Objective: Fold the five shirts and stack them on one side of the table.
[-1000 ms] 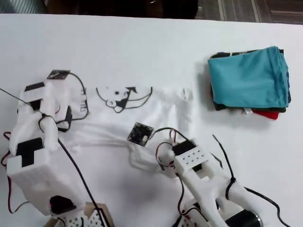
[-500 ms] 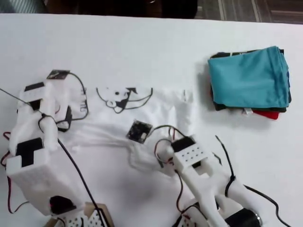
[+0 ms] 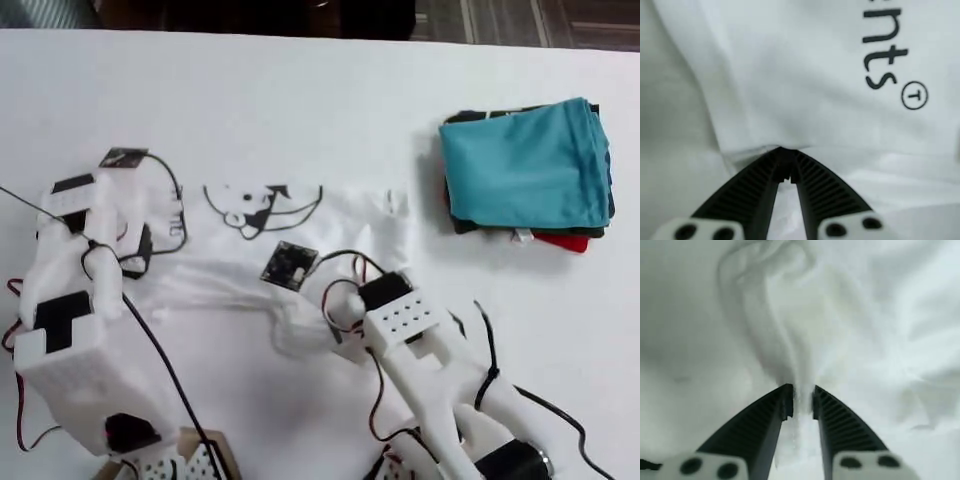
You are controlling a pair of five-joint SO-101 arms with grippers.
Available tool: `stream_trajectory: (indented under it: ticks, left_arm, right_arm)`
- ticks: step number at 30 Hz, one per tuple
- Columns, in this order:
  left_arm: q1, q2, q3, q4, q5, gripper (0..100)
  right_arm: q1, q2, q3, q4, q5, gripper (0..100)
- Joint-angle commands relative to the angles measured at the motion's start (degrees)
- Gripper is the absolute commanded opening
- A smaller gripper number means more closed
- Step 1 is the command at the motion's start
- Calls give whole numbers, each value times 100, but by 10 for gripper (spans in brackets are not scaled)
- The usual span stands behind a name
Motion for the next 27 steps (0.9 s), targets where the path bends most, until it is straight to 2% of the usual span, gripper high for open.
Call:
stream_trajectory:
  ticks: [1, 8, 11, 15, 20, 27]
  left_arm:
    - [-158, 26, -66, -246, -9, 26]
    - [-158, 26, -66, -246, -9, 26]
    - [-158, 26, -66, -246, -9, 26]
    - [-158, 26, -66, -246, -9, 26]
    - [-158, 26, -66, -246, -9, 26]
    - [-158, 26, -66, -246, -9, 26]
  right_arm:
    - [-40, 13, -18, 48, -26, 150]
    - [-620, 13, -26, 611, -70, 132]
    - [-752, 13, 53, 602, -70, 166]
    - [-752, 66, 378, 92, -70, 214]
    - [-778, 66, 914, -409, -70, 214]
    - [-743, 66, 1116, -602, -18, 211]
